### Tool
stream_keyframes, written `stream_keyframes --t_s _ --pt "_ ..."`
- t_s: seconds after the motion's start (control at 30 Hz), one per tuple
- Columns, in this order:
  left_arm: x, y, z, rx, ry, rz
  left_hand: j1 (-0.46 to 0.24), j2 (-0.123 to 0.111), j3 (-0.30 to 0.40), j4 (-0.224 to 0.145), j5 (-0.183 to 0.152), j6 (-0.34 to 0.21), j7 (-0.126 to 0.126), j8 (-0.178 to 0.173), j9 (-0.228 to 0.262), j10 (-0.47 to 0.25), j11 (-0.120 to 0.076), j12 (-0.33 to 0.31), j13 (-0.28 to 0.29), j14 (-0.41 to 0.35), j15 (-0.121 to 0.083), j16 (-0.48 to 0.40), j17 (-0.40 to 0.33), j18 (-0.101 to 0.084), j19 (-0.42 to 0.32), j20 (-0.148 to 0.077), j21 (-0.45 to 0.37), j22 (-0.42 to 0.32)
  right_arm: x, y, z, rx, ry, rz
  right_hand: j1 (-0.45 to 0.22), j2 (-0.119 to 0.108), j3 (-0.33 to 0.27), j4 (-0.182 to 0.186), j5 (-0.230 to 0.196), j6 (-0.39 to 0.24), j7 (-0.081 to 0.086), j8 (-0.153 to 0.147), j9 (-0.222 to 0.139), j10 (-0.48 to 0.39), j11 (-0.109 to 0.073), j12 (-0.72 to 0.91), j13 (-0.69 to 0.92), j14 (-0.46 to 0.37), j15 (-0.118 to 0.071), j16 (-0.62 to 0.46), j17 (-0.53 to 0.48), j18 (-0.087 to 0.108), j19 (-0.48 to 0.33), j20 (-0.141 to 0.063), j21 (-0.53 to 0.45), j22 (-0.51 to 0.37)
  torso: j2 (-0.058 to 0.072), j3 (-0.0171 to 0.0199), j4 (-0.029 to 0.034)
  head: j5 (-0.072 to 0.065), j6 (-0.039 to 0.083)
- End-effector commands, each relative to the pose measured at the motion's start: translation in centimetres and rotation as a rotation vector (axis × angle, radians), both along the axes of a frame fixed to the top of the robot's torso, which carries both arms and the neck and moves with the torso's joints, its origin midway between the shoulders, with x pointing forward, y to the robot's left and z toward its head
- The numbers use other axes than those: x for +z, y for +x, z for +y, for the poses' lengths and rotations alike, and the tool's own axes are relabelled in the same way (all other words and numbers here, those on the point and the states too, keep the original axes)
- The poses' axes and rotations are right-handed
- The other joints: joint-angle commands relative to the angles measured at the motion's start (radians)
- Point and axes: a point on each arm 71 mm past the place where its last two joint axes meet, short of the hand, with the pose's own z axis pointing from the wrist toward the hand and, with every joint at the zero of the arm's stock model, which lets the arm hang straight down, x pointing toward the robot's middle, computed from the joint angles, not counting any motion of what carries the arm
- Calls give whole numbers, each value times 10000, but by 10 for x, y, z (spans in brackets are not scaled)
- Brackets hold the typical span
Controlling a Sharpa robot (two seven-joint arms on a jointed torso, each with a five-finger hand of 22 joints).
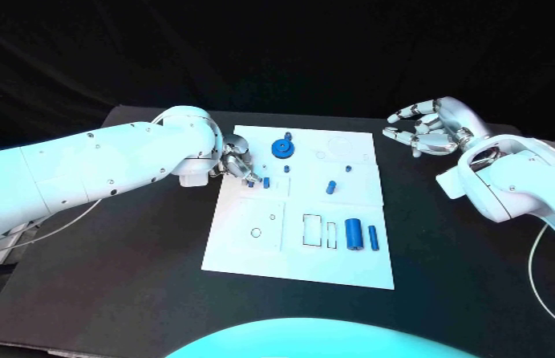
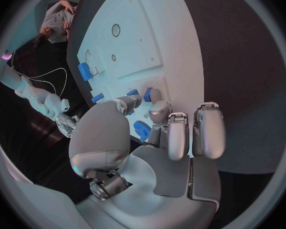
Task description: Assemble the parts on the task board
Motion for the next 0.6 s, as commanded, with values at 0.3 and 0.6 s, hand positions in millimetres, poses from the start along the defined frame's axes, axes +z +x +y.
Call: stream_keyframes --t_s 0.3,0.6 --pt "7 2 3 474 -566 -725 24 198 -1368 109 53 -8 38 -35 -179 -39 19 -63 -167 1075 -55 64 2635 -138 8 -61 15 6 0 0 1 130 -21 -67 -141 1 -3 69 -12 43 -16 41 8 624 -58 -47 2200 -29 -47 42 -16 47 790 -20 -47 2363 -10 -8 5 -39 36" --pt "33 7 3 1179 -1944 -2011 427 390 -1925 102 103 -898 374 -319 -372 -1587 315 -1524 -2312 879 181 -262 2069 57 -447 55 -634 -988 -1 0 0 103 -7 -92 -150 -3 -9 72 -17 35 -15 38 7 594 -58 -78 2169 -29 -46 42 -17 64 751 -20 -108 2323 -6 4 -12 -49 90"
